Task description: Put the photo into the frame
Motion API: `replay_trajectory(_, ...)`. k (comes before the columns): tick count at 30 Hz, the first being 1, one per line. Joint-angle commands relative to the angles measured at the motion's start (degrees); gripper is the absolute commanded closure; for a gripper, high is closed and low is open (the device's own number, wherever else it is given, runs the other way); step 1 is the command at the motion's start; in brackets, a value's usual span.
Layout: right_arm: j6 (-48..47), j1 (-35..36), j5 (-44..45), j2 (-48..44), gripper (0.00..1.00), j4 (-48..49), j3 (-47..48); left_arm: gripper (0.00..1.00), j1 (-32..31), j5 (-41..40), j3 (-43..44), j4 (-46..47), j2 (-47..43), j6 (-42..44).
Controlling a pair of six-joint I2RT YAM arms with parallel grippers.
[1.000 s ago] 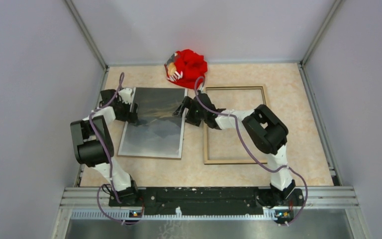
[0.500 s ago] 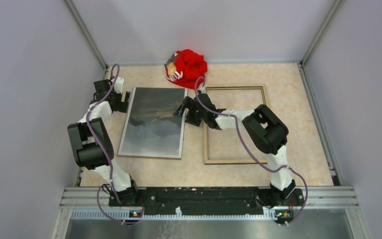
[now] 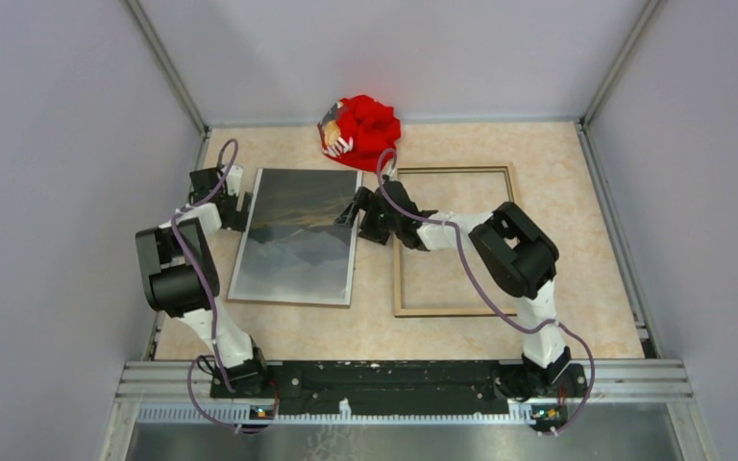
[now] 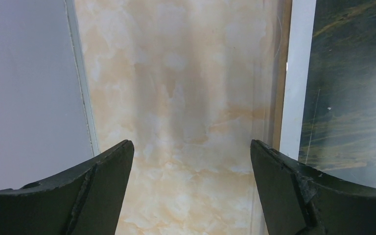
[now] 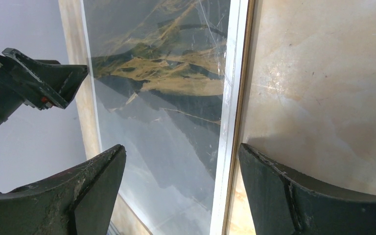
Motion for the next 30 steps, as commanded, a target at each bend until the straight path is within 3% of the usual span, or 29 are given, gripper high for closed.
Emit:
replay_trajectory(1,-1.36,0.04,0.88,-0.37,0.14,-5.71,-2.10,0.05,0.01,-1.43,-1.45,3.64,0.13,0.27)
replay_trajectory(30,-0.70,0.76,-1.86,-2.39,0.15,-3.48,-1.86,0.04,-2.54,5.60,-5.94,1.44,-3.12,-1.79)
